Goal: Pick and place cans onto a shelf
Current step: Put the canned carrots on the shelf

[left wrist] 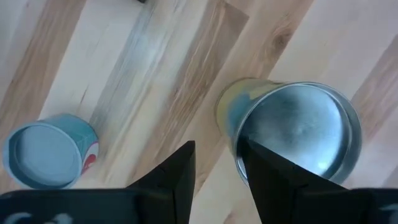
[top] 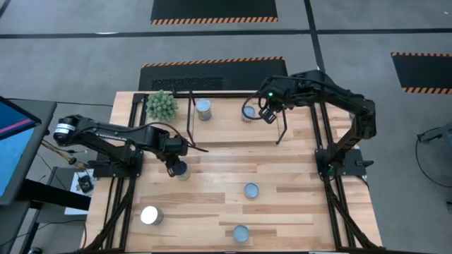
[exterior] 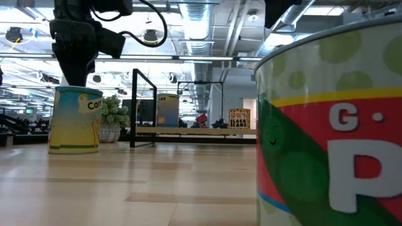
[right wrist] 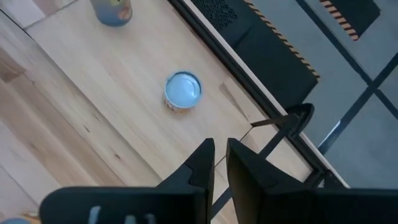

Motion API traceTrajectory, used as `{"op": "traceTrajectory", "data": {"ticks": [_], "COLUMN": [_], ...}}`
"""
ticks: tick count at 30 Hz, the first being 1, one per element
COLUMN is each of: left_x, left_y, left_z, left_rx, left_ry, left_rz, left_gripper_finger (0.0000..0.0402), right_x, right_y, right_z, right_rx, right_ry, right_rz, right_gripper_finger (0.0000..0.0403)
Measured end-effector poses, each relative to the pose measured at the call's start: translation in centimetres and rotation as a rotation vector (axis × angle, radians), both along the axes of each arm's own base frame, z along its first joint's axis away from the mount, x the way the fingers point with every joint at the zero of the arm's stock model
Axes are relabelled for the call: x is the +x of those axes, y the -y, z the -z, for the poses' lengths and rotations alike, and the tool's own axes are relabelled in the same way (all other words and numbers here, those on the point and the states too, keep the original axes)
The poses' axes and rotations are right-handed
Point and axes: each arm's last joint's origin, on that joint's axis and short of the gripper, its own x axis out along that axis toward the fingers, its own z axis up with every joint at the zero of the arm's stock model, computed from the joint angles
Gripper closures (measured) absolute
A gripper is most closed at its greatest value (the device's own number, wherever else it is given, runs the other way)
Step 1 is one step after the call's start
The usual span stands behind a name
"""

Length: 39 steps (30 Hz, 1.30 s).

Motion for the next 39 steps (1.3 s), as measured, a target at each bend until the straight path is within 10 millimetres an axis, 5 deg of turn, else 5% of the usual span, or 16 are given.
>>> {"op": "traceTrajectory", "data": {"ticks": [7,12,16,29,39], "left_x": [0.4,0.5,0.6,3.8,9.8], "left_y": [0.1,0.0,-0.3,-2.5,-6.2], "left_z": [0.5,0.5,0.3,-7.3,-9.4], "left_rx": [-0.007,-0.054,-0.093,-0.079,0.008], "left_ry": [-0.026,-0.019,-0.005,0.263,0.195], "left_rz": [0.066,0.094,0.122,0.31,0.521], "left_gripper_finger": [0.0287,0.0384,0.0399,0.0401,0.0401], "right_x": [0.2,0.2,0.2,0.2,0.2], "right_y": [0.0,0.0,-0.1,0.0,0.0], "right_z": [1.0,1.1,1.1,1.1,1.1], "right_rx": [0.013,0.014,0.014,0.007,0.006], "right_ry": [-0.041,-0.045,-0.045,-0.053,-0.058], "right_rz": [-0.001,-0.001,-0.005,-0.016,-0.026], "right_gripper_finger": [0.0338,0.0338,0.0338,0.0338,0.0338]}}
